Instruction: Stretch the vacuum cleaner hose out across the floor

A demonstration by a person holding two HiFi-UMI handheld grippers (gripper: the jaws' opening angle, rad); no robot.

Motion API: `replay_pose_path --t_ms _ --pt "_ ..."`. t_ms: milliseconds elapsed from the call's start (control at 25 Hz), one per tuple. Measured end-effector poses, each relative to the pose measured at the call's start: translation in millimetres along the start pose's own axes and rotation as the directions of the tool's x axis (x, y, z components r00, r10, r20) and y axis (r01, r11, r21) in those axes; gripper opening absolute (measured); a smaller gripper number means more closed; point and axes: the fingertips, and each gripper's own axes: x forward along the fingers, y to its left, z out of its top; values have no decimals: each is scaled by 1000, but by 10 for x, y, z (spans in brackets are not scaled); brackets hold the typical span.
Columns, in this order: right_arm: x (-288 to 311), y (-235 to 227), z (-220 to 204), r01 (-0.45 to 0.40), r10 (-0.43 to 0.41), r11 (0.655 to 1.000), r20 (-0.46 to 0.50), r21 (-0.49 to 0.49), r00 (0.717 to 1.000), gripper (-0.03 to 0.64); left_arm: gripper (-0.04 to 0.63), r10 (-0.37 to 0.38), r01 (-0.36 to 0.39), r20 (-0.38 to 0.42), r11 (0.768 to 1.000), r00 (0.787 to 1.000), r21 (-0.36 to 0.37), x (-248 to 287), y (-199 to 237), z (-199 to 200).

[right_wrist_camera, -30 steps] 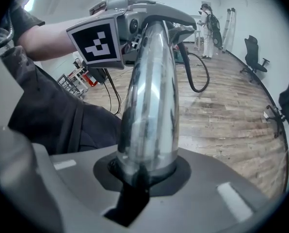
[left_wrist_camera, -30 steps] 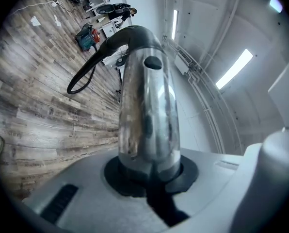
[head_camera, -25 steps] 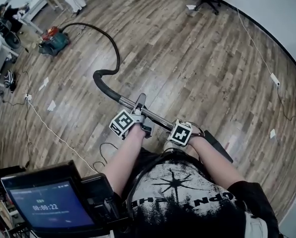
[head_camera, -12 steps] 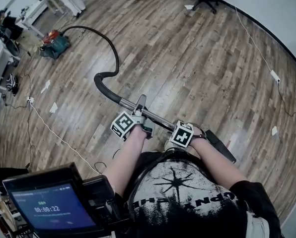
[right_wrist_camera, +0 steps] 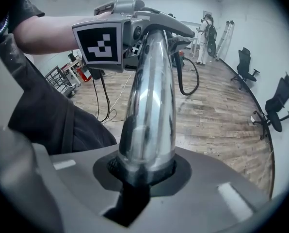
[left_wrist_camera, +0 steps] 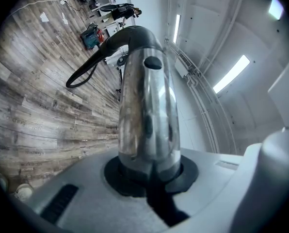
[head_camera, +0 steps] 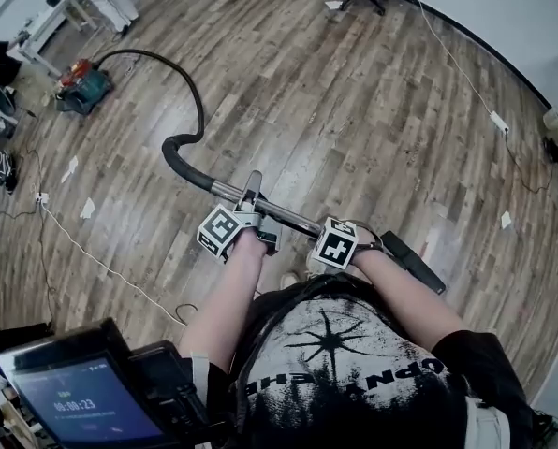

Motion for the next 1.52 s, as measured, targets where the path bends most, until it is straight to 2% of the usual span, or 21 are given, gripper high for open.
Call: replay_pose_path --t_ms 240,600,920,1240,1520 --pt "54 251 -127 19 -18 1000 -55 22 998 80 38 -20 19 -19 998 1000 -59 -220 153 -135" --pt "-86 489 -624 18 -8 997 -125 77 992 80 38 -40 30 -64 989 997 -144 -278 139 -674" --pt "-287 407 -1136 25 -18 997 -101 67 995 80 38 -24 16 -73 994 997 -108 -137 28 -1220" --pt "-604 247 -2068 7 -4 999 -87 36 996 76 38 -3 0 -38 996 999 -94 89 -152 -2132" --pt "-779 61 -2802 58 -58 998 -66 -6 996 97 38 35 -36 -23 996 999 -81 280 -180 -2861"
